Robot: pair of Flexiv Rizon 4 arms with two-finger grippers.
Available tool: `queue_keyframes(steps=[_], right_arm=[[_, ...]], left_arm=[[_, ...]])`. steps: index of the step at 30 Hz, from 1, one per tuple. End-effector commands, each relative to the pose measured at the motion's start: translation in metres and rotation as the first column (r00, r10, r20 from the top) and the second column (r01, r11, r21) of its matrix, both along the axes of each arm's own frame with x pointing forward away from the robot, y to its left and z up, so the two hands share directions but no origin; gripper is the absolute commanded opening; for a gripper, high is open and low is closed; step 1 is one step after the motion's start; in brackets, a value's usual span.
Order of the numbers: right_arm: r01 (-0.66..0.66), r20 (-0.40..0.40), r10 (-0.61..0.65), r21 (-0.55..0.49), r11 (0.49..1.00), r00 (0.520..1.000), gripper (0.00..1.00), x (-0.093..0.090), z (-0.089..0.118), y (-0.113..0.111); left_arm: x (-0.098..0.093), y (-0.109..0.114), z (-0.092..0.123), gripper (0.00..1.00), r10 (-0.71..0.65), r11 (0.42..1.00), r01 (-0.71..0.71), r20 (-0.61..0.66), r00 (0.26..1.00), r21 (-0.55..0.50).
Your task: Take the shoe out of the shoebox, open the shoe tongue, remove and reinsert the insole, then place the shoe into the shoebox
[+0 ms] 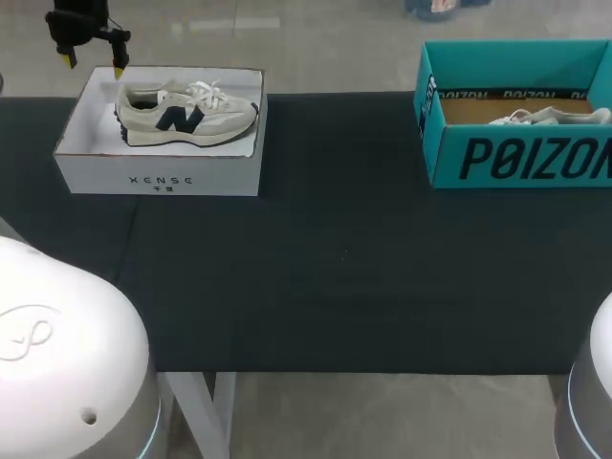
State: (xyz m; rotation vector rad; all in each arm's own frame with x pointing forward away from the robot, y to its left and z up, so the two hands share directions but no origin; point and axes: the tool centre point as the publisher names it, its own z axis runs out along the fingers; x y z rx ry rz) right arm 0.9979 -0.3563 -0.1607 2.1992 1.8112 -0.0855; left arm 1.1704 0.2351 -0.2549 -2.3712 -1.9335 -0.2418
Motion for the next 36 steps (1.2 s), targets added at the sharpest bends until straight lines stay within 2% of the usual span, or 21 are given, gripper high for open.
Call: queue_keyframes(steps=[1, 10, 18, 24, 34, 36], right_arm=[[0.000, 0.001, 0.000, 0.000, 1.000, 1.000, 1.00, 0.000, 0.000, 0.000], [0.000, 0.001, 0.000, 0.000, 1.000, 1.000, 1.00, 0.000, 0.000, 0.000], [0.000, 0.001, 0.000, 0.000, 1.000, 1.000, 1.00, 0.000, 0.000, 0.000], [0.000, 0.001, 0.000, 0.000, 1.000, 1.000, 1.00, 0.000, 0.000, 0.000], [0.000, 0.001, 0.000, 0.000, 1.000, 1.000, 1.00, 0.000, 0.000, 0.000], [0.000, 0.001, 0.000, 0.000, 1.000, 1.000, 1.00, 0.000, 0.000, 0.000]], left_arm=[[0.017, -0.003, -0.028, 1.00, 0.012, 1.000, -0.012, 0.014, 1.000, 0.015], [0.044, -0.006, -0.054, 1.00, 0.088, 0.995, -0.084, 0.083, 0.993, -0.058], [0.057, -0.012, -0.078, 1.00, 0.092, 0.993, -0.086, 0.073, 0.993, -0.078], [0.061, -0.019, -0.093, 1.00, 0.110, 0.991, -0.104, 0.067, 0.992, -0.080], [0.062, -0.014, -0.111, 1.00, 0.142, 0.983, -0.138, 0.029, 0.989, -0.119], [0.061, -0.013, -0.112, 0.91, 0.144, 0.983, -0.139, 0.028, 0.989, -0.118]])
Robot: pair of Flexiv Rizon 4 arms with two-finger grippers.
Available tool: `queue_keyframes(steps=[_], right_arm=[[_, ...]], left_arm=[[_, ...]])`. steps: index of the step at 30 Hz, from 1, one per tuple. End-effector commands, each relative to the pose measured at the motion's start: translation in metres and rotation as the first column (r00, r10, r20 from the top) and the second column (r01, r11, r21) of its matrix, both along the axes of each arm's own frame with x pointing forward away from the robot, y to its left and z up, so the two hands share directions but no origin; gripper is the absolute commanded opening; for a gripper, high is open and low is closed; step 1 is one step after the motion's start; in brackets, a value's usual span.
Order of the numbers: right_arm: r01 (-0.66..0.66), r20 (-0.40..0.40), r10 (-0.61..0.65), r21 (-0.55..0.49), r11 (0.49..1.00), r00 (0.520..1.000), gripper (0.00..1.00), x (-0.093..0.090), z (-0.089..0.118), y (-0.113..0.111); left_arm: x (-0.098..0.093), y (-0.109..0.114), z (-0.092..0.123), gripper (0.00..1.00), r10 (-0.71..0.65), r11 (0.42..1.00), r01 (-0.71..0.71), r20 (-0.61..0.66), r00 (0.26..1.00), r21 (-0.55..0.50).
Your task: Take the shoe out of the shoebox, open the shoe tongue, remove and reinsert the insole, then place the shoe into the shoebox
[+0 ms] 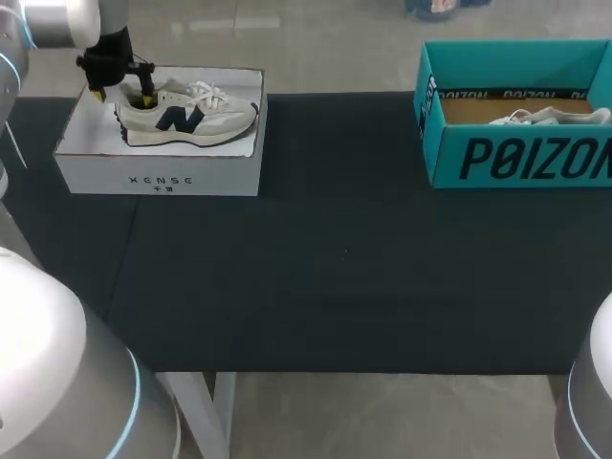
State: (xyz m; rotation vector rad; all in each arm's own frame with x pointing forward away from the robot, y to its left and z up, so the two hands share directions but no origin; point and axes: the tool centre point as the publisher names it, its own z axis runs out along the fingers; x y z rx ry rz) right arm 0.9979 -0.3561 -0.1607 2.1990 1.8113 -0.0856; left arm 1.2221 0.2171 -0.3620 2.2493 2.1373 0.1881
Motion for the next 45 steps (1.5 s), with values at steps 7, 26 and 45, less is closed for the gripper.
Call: queue_keyframes(steps=[7, 26, 45], right_arm=[[0.001, 0.001, -0.001, 0.000, 1.000, 1.000, 1.00, 0.000, 0.000, 0.000], [0.001, 0.001, -0.001, 0.000, 1.000, 1.000, 1.00, 0.000, 0.000, 0.000], [0.001, 0.001, -0.001, 0.000, 1.000, 1.000, 1.00, 0.000, 0.000, 0.000]], left_arm=[[0.006, 0.009, -0.016, 0.68, -0.009, 1.000, 0.009, -0.033, 0.999, -0.014], [0.000, 0.017, -0.048, 0.42, 0.015, 1.000, -0.013, -0.107, 0.994, 0.019], [-0.025, 0.015, 0.078, 0.00, 0.115, 0.991, -0.117, -0.038, 0.993, -0.058]])
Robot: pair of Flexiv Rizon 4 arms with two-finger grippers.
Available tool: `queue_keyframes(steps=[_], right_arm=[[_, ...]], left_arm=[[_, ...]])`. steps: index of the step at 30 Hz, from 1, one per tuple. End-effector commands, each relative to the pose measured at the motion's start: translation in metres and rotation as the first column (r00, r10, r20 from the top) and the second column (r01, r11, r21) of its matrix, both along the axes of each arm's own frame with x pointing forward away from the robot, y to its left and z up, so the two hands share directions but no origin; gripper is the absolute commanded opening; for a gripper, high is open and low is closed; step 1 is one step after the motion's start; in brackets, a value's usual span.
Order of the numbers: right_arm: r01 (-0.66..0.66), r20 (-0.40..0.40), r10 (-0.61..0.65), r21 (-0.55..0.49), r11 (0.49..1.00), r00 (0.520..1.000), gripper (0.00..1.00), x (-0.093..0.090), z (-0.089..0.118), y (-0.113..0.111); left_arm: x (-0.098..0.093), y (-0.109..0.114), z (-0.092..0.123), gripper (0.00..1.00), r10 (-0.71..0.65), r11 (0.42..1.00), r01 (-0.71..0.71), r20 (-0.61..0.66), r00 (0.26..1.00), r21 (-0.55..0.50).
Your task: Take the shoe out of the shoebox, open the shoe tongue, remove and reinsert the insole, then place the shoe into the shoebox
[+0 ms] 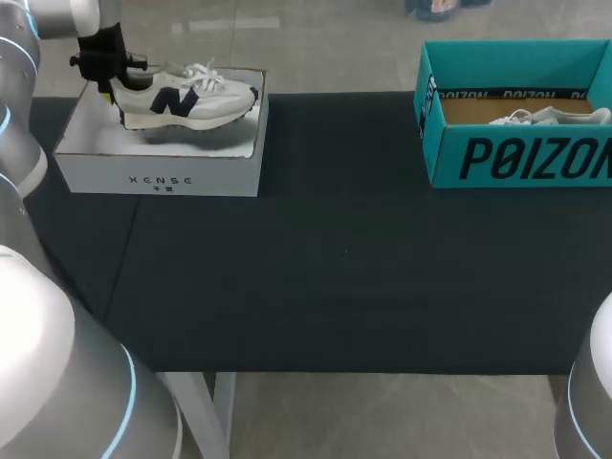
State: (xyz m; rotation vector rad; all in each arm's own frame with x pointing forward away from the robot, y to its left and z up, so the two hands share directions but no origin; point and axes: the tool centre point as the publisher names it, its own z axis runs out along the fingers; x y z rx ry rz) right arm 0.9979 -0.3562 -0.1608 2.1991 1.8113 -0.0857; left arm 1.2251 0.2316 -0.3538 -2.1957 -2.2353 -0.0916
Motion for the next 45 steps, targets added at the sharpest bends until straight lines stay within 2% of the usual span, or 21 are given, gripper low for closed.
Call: queue_keyframes(steps=[1, 4, 5, 6, 23, 25, 30, 37, 38, 45], right_arm=[[0.001, 0.001, -0.001, 0.000, 1.000, 1.000, 1.00, 0.000, 0.000, 0.000], [0.001, 0.001, -0.001, 0.000, 1.000, 1.000, 1.00, 0.000, 0.000, 0.000], [0.001, 0.001, -0.001, 0.000, 1.000, 1.000, 1.00, 0.000, 0.000, 0.000], [0.001, 0.001, -0.001, 0.000, 1.000, 1.000, 1.00, 0.000, 0.000, 0.000], [0.001, 0.001, -0.001, 0.000, 1.000, 1.000, 1.00, 0.000, 0.000, 0.000], [0.001, 0.001, -0.001, 0.000, 1.000, 1.000, 1.00, 0.000, 0.000, 0.000], [0.001, 0.001, -0.001, 0.000, 1.000, 1.000, 1.00, 0.000, 0.000, 0.000], [0.001, 0.001, -0.001, 0.000, 1.000, 1.000, 1.00, 0.000, 0.000, 0.000], [0.001, 0.001, -0.001, 0.000, 1.000, 1.000, 1.00, 0.000, 0.000, 0.000], [0.001, 0.001, -0.001, 0.000, 1.000, 1.000, 1.00, 0.000, 0.000, 0.000]], left_arm=[[-0.032, -0.001, 0.082, 0.00, 0.069, 0.997, -0.066, 0.051, 0.996, -0.046], [-0.049, -0.010, 0.115, 0.00, 0.057, 0.996, -0.051, 0.073, 0.996, -0.079], [-0.055, -0.012, 0.125, 0.00, 0.051, 0.992, -0.043, 0.071, 0.996, -0.118], [-0.062, -0.012, 0.136, 0.00, 0.059, 0.974, -0.047, 0.051, 0.997, -0.220], [-0.062, -0.012, 0.136, 0.00, 0.059, 0.974, -0.047, 0.051, 0.997, -0.220], [-0.082, -0.030, 0.148, 0.00, 0.014, 0.992, -0.006, 0.062, 0.998, -0.127], [-0.129, -0.065, 0.167, 0.00, 0.020, 0.997, -0.008, 0.162, 0.987, -0.074], [-0.187, -0.102, 0.166, 0.00, 0.000, 1.000, 0.005, 0.174, 0.985, -0.027], [-0.195, -0.107, 0.166, 0.00, -0.013, 1.000, 0.012, 0.168, 0.986, 0.009], [-0.244, -0.142, 0.165, 0.00, -0.001, 1.000, -0.003, 0.249, 0.968, 0.014]])
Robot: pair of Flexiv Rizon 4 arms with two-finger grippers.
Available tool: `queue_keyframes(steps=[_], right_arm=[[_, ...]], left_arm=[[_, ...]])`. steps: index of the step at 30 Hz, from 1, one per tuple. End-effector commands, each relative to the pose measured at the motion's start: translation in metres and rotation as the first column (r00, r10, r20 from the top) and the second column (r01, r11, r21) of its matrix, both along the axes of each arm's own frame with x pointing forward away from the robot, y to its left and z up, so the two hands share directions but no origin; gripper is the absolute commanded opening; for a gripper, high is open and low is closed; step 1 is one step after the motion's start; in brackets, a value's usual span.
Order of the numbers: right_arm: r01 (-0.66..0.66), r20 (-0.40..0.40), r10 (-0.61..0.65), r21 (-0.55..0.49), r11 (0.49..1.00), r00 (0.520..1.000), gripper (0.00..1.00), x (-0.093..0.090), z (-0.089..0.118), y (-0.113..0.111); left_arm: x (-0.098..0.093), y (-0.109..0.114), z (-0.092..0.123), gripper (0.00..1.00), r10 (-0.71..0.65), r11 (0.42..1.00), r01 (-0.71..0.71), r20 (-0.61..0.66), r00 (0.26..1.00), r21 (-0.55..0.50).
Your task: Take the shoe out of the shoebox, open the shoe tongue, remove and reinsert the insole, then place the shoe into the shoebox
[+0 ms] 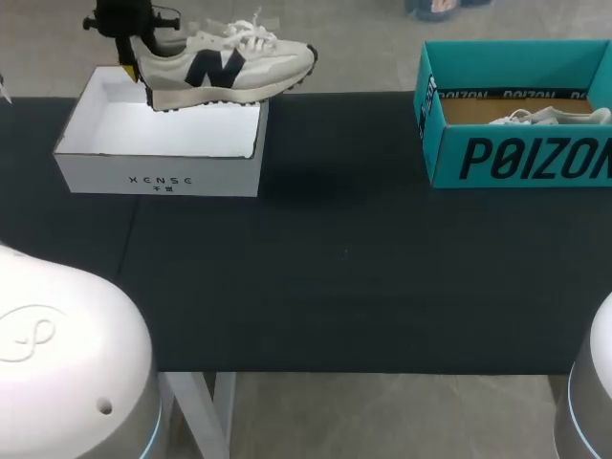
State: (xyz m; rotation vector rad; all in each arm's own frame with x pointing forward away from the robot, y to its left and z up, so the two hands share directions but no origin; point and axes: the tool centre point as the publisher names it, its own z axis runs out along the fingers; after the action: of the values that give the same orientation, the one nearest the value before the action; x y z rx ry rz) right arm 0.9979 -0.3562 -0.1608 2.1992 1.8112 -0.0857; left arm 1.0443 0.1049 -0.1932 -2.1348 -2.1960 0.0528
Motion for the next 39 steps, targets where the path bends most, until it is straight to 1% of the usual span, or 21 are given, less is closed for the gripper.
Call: queue_keyframes(steps=[1, 3, 4, 5, 7, 9, 10, 14, 16, 19, 21, 23, 26, 27, 28, 30, 32, 34, 36, 39], right_arm=[[0.000, 0.001, 0.000, 0.000, 1.000, 1.000, 1.00, 0.000, 0.000, 0.000], [0.000, 0.001, 0.000, 0.000, 1.000, 1.000, 1.00, 0.000, 0.000, 0.000], [0.000, 0.001, 0.000, 0.000, 1.000, 1.000, 1.00, 0.000, 0.000, 0.000], [0.000, 0.001, 0.000, 0.000, 1.000, 1.000, 1.00, 0.000, 0.000, 0.000], [0.000, 0.001, 0.000, 0.000, 1.000, 1.000, 1.00, 0.000, 0.000, 0.000], [0.000, 0.001, 0.000, 0.000, 1.000, 1.000, 1.00, 0.000, 0.000, 0.000], [0.000, 0.001, 0.000, 0.000, 1.000, 1.000, 1.00, 0.000, 0.000, 0.000], [0.000, 0.001, 0.000, 0.000, 1.000, 1.000, 1.00, 0.000, 0.000, 0.000], [0.000, 0.001, 0.000, 0.000, 1.000, 1.000, 1.00, 0.000, 0.000, 0.000], [0.000, 0.001, 0.000, 0.000, 1.000, 1.000, 1.00, 0.000, 0.000, 0.000], [0.000, 0.001, 0.000, 0.000, 1.000, 1.000, 1.00, 0.000, 0.000, 0.000], [0.000, 0.001, 0.000, 0.000, 1.000, 1.000, 1.00, 0.000, 0.000, 0.000], [0.000, 0.001, 0.000, 0.000, 1.000, 1.000, 1.00, 0.000, 0.000, 0.000], [0.000, 0.001, 0.000, 0.000, 1.000, 1.000, 1.00, 0.000, 0.000, 0.000], [0.000, 0.001, 0.000, 0.000, 1.000, 1.000, 1.00, 0.000, 0.000, 0.000], [0.000, 0.001, 0.000, 0.000, 1.000, 1.000, 1.00, 0.000, 0.000, 0.000], [0.000, 0.001, 0.000, 0.000, 1.000, 1.000, 1.00, 0.000, 0.000, 0.000], [0.000, 0.001, 0.000, 0.000, 1.000, 1.000, 1.00, 0.000, 0.000, 0.000], [0.000, 0.001, 0.000, 0.000, 1.000, 1.000, 1.00, 0.000, 0.000, 0.000], [0.000, 0.001, 0.000, 0.000, 1.000, 1.000, 1.00, 0.000, 0.000, 0.000]], left_arm=[[-0.069, -0.020, 0.003, 0.00, 0.000, 0.999, -0.018, 0.372, 0.928, 0.045], [-0.078, -0.030, 0.000, 0.00, -0.002, 0.999, -0.011, 0.388, 0.922, 0.032], [-0.082, -0.035, -0.002, 0.00, 0.005, 0.999, -0.024, 0.394, 0.919, 0.046], [-0.086, -0.042, -0.004, 0.00, -0.009, 0.999, -0.006, 0.393, 0.919, 0.035], [-0.092, -0.055, -0.007, 0.00, -0.023, 0.999, 0.003, 0.399, 0.917, 0.051], [-0.098, -0.068, -0.008, 0.00, -0.014, 0.999, -0.004, 0.419, 0.908, 0.042], [-0.101, -0.076, -0.011, 0.00, -0.037, 0.998, 0.012, 0.415, 0.909, 0.063], [-0.111, -0.103, -0.021, 0.00, -0.038, 0.998, 0.011, 0.443, 0.896, 0.064], [-0.115, -0.114, -0.030, 0.00, -0.044, 0.997, 0.009, 0.449, 0.893, 0.080], [-0.120, -0.130, -0.044, 0.00, -0.024, 0.999, 0.002, 0.451, 0.892, 0.049], [-0.123, -0.140, -0.053, 0.00, -0.024, 0.998, -0.001, 0.448, 0.894, 0.056], [-0.128, -0.148, -0.061, 0.00, -0.016, 0.999, -0.002, 0.436, 0.900, 0.040], [-0.134, -0.162, -0.074, 0.00, -0.030, 0.999, 0.018, 0.410, 0.912, 0.033], [-0.137, -0.166, -0.079, 0.00, -0.046, 0.998, 0.027, 0.403, 0.914, 0.052], [-0.139, -0.171, -0.083, 0.00, -0.046, 0.998, 0.028, 0.405, 0.913, 0.050], [-0.144, -0.178, -0.091, 0.00, -0.052, 0.998, 0.033, 0.397, 0.916, 0.054], [-0.148, -0.180, -0.101, 0.00, -0.052, 0.995, 0.015, 0.395, 0.917, 0.094], [-0.150, -0.182, -0.111, 0.00, -0.025, 0.996, -0.010, 0.396, 0.918, 0.085], [-0.151, -0.182, -0.121, 0.00, -0.022, 0.996, -0.013, 0.367, 0.930, 0.091], [-0.153, -0.182, -0.130, 0.00, 0.000, 0.996, -0.032, 0.345, 0.939, 0.089]])
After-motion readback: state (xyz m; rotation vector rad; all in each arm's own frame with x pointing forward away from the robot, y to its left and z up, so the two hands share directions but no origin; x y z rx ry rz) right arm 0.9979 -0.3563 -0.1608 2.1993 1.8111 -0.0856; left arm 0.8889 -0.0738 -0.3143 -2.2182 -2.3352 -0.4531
